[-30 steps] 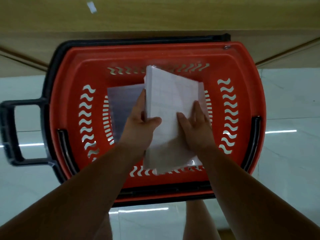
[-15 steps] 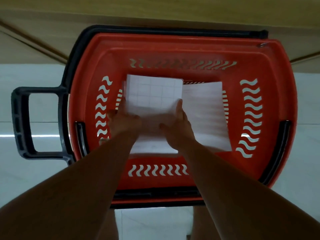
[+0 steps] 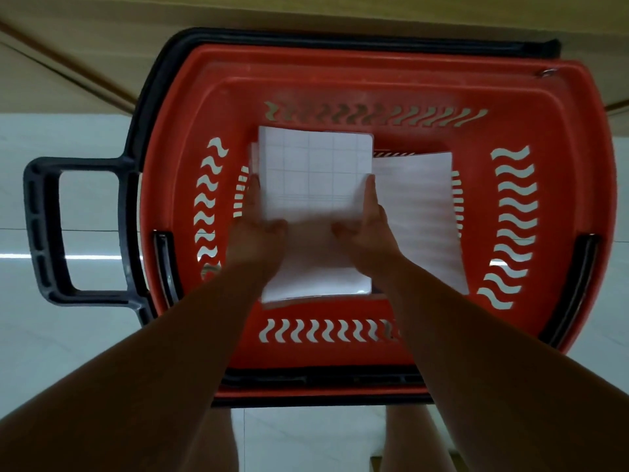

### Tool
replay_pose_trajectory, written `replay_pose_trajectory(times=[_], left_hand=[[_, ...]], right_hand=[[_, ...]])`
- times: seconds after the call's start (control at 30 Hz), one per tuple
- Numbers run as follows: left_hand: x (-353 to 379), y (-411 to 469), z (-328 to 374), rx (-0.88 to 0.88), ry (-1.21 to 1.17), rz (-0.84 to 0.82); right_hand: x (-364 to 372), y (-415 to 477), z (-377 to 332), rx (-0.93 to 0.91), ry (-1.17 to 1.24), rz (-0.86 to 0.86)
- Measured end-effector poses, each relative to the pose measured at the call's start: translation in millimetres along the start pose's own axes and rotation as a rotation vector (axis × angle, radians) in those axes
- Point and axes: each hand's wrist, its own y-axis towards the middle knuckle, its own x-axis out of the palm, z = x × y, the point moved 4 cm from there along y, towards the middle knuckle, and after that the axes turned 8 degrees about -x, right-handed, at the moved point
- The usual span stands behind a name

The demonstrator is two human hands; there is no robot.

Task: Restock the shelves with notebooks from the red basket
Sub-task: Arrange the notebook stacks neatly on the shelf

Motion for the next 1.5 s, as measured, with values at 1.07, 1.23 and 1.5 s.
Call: replay_pose_trajectory(times=[1.07,1.23,1.5], left_hand=[[-171.0,-333.6,225.9,0.28,-0.373,-0.173],[-217.9,-442.8,283.3,0.36,-0.508,-0.18],[-238.8,-553.2,338.5,0.386,-0.805,-0.23]], right_hand=[[-213.1,-249.9,-225.5,0.0,0.444,0.047],[-275.7,-326.8,-289.4,-0.113,0.58,0.029],[-362.2,-391.4,-327.2,-0.292,0.722,-0.135]])
